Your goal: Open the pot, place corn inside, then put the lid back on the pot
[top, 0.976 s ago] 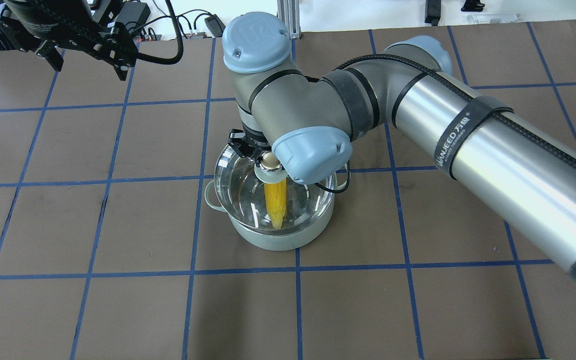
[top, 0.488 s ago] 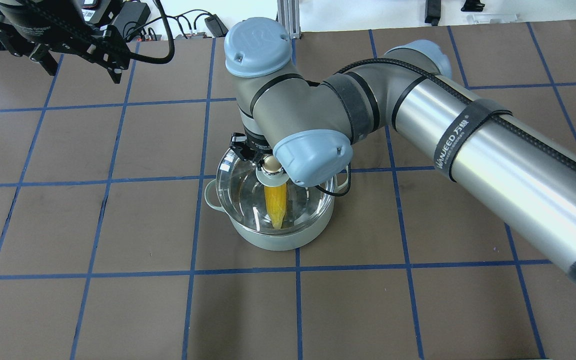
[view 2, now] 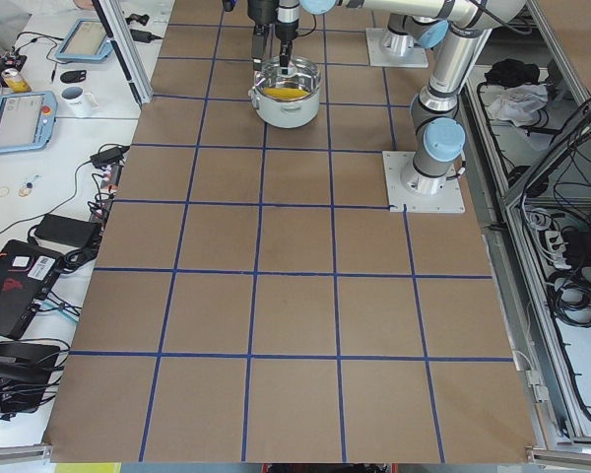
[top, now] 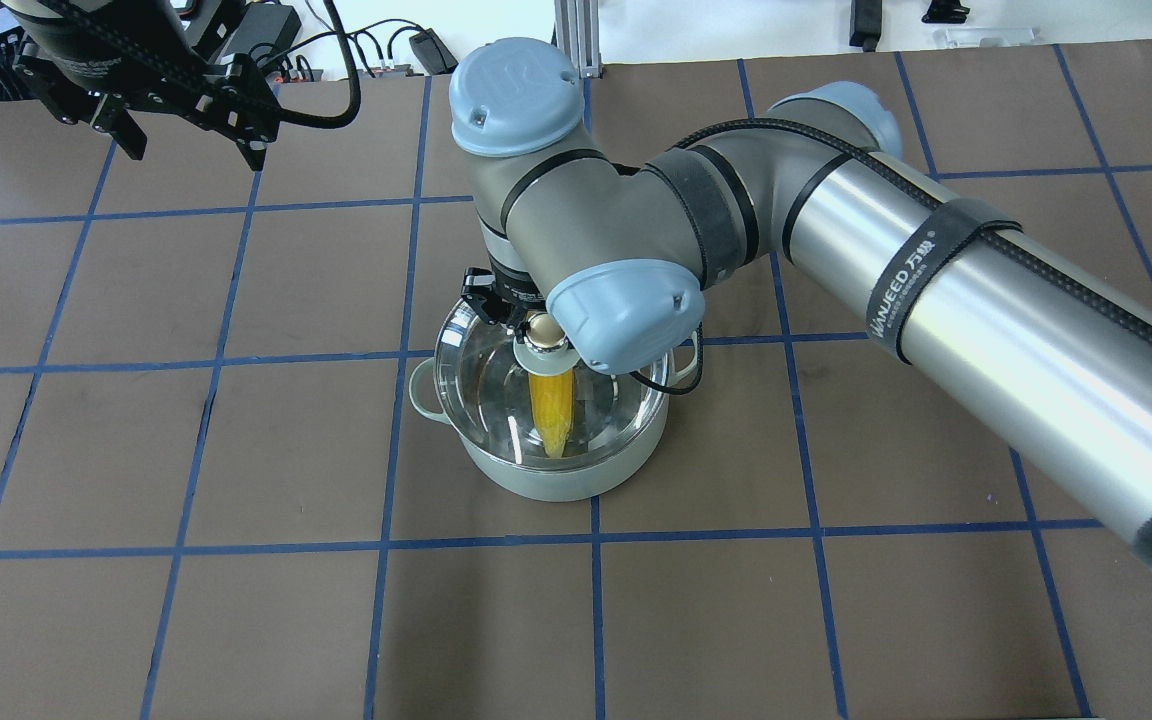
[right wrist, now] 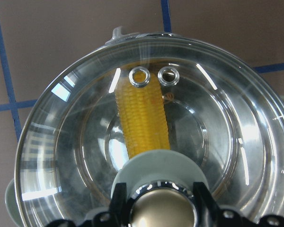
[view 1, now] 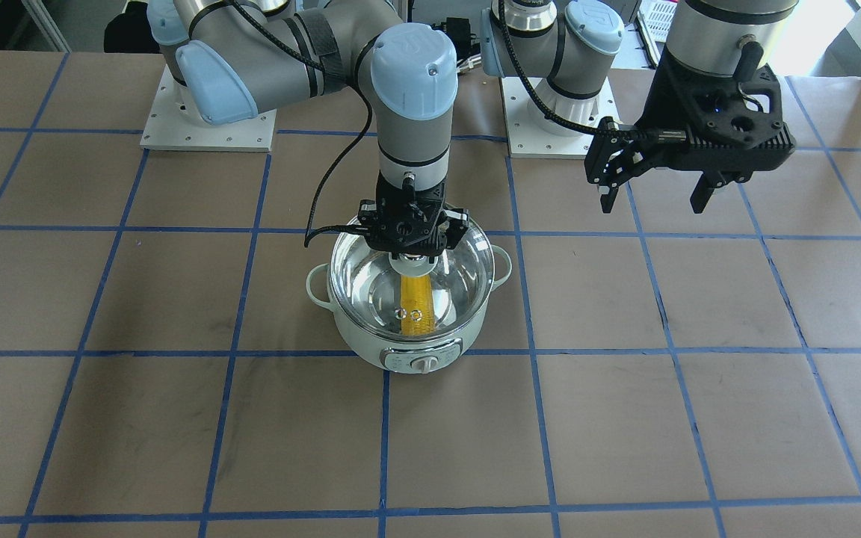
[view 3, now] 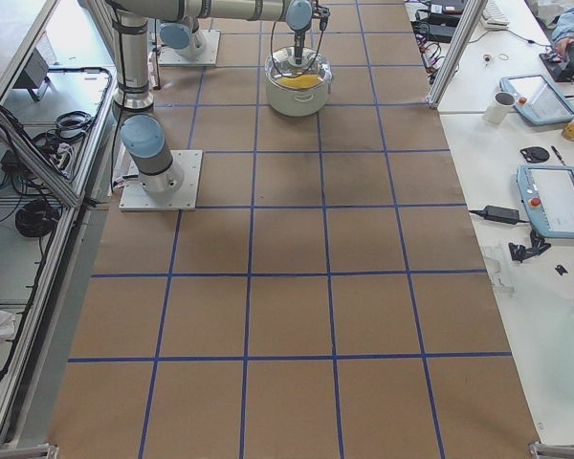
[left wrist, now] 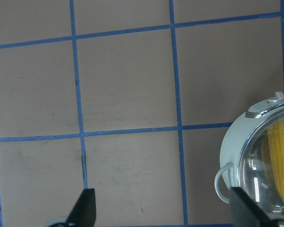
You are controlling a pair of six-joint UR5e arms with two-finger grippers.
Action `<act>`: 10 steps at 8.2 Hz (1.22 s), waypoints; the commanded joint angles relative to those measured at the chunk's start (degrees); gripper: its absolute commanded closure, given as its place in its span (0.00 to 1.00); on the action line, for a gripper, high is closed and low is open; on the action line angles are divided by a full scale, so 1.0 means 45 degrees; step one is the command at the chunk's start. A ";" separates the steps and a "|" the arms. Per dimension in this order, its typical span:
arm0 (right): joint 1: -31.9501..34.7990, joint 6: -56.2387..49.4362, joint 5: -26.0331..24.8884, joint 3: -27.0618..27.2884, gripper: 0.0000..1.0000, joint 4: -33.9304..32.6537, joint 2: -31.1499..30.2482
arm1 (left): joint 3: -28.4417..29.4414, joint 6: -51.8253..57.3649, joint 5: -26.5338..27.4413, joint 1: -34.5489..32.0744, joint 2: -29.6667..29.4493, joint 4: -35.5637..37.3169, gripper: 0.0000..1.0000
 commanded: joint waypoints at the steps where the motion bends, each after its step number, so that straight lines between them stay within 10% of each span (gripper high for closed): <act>1: -0.0001 -0.0032 -0.0035 0.0001 0.84 0.0007 0.0049 | -0.0088 0.0026 -0.0472 0.0044 -0.0093 0.0312 0.00; 4: -0.0001 -0.0052 -0.0016 0.0001 0.36 -0.0013 0.0050 | -0.0965 -0.0226 -0.0878 0.0083 0.0081 0.0992 0.00; 10: -0.2493 -0.3846 0.0255 -0.0311 0.20 0.1655 -0.1915 | -0.2198 -0.1613 -0.0980 0.0083 0.0122 0.1076 0.00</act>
